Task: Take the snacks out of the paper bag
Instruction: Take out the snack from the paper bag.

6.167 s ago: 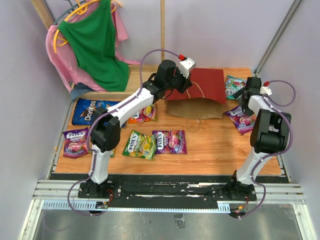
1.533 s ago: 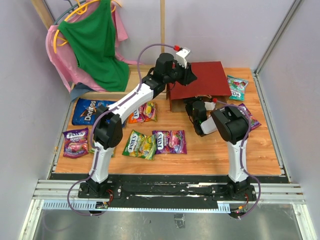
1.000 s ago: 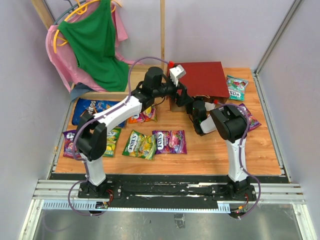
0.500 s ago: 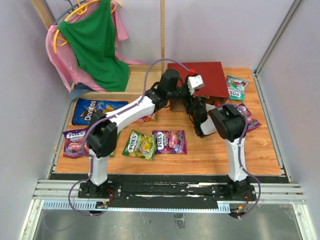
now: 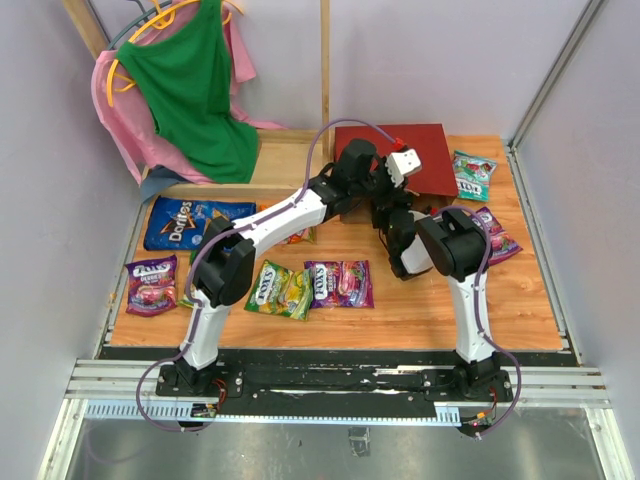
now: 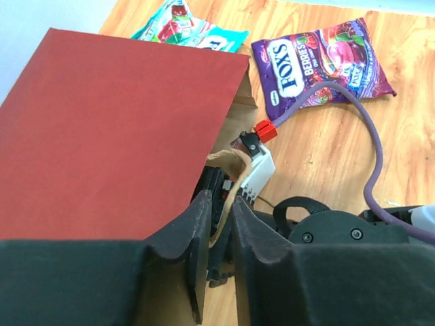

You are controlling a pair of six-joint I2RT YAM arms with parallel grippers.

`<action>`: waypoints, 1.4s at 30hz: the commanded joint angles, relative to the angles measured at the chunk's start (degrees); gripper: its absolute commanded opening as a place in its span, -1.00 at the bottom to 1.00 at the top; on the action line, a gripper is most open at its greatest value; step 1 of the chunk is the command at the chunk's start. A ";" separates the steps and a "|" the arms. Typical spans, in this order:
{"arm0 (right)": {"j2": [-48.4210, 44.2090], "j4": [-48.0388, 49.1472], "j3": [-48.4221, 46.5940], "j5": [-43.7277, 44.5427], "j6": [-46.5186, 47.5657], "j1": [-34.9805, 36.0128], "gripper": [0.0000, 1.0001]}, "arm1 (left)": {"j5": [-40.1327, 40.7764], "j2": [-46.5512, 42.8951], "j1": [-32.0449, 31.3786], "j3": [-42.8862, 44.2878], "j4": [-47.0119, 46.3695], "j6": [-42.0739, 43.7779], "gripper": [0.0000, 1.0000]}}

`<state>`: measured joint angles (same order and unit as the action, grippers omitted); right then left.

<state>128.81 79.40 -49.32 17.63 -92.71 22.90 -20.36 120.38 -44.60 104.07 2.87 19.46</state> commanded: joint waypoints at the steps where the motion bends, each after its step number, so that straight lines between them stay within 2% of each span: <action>1: 3.03 -0.44 2.15 0.45 -0.59 -1.07 0.40 | 1.86 0.73 -0.03 2.30 -0.17 0.73 -0.78; 2: 3.43 -0.13 2.20 0.31 -0.82 -1.24 0.40 | 1.67 0.73 0.03 2.66 0.22 0.75 -0.93; 3: 3.64 0.02 2.17 0.17 -1.01 -1.46 0.40 | 1.57 0.67 0.02 2.97 0.44 0.68 -0.98; 9: 3.62 -0.31 2.15 -0.60 -2.23 -2.65 0.40 | 0.81 -1.10 0.08 4.15 1.35 0.31 -0.99; 15: 2.34 -7.06 -1.95 -1.17 -7.05 -2.86 0.40 | 0.84 -0.26 0.19 9.34 4.16 -1.19 -0.99; 18: 1.24 -13.46 -4.48 -1.80 -8.82 -2.77 0.39 | 1.29 0.52 0.21 11.99 5.74 -2.06 -0.99; 21: -1.80 -24.69 -6.75 -2.79 -9.46 -2.77 0.38 | 1.97 0.56 0.21 12.83 6.08 -2.70 -0.99; 27: -4.48 -43.97 -14.96 -2.85 -5.00 -3.13 0.39 | 2.25 1.67 0.30 16.33 9.19 -3.05 -0.99; 33: -0.69 -52.56 -25.30 -7.25 -0.37 -4.11 0.39 | 2.00 2.76 0.30 17.32 10.25 -3.31 -0.99; 42: 6.63 -67.61 -42.41 -8.62 4.59 -4.17 0.40 | 0.26 5.30 0.30 19.99 10.97 -4.87 -0.99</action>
<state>131.02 23.03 -84.77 9.72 -92.07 19.20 -18.17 124.38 -44.27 121.30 13.41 15.81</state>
